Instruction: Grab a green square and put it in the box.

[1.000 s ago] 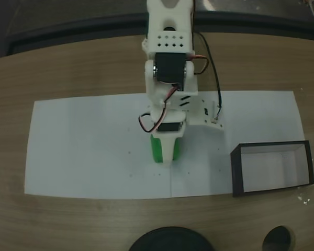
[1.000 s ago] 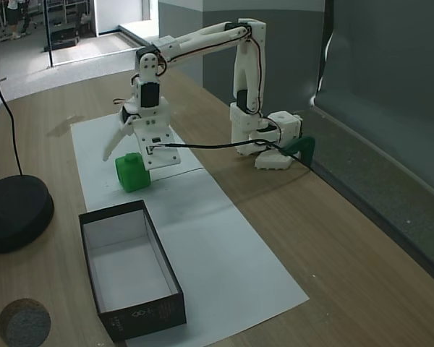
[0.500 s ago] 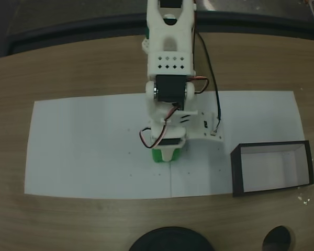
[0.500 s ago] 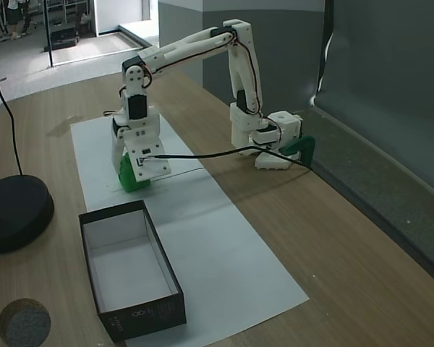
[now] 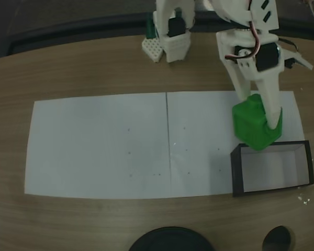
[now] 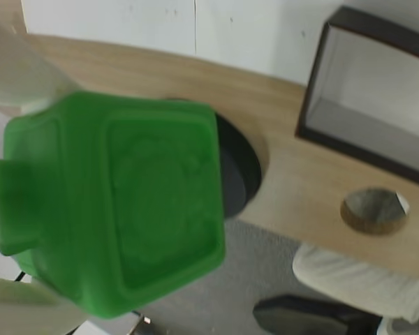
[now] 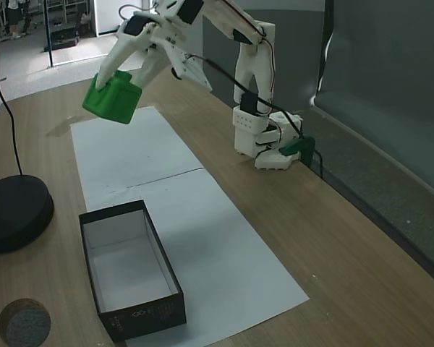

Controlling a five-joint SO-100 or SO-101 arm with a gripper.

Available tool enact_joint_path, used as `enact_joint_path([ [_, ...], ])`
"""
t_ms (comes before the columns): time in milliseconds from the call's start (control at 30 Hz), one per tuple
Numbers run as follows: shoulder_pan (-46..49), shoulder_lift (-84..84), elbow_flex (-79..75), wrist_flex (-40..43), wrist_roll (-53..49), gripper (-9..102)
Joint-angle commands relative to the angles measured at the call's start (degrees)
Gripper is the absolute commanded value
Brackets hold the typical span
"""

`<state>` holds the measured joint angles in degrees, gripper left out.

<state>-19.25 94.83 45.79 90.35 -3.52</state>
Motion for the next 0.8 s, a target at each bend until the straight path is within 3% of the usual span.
enact_joint_path([
  [0, -4.57, 0.70, -8.53, -2.37, -0.18, 15],
  [233, -9.67, -15.64, -8.79, -9.76, 0.44, 15],
  [633, -11.16, -30.06, -8.79, -12.22, 1.93, 16],
  [767, -11.16, -30.50, -8.70, -10.02, 2.55, 26],
])
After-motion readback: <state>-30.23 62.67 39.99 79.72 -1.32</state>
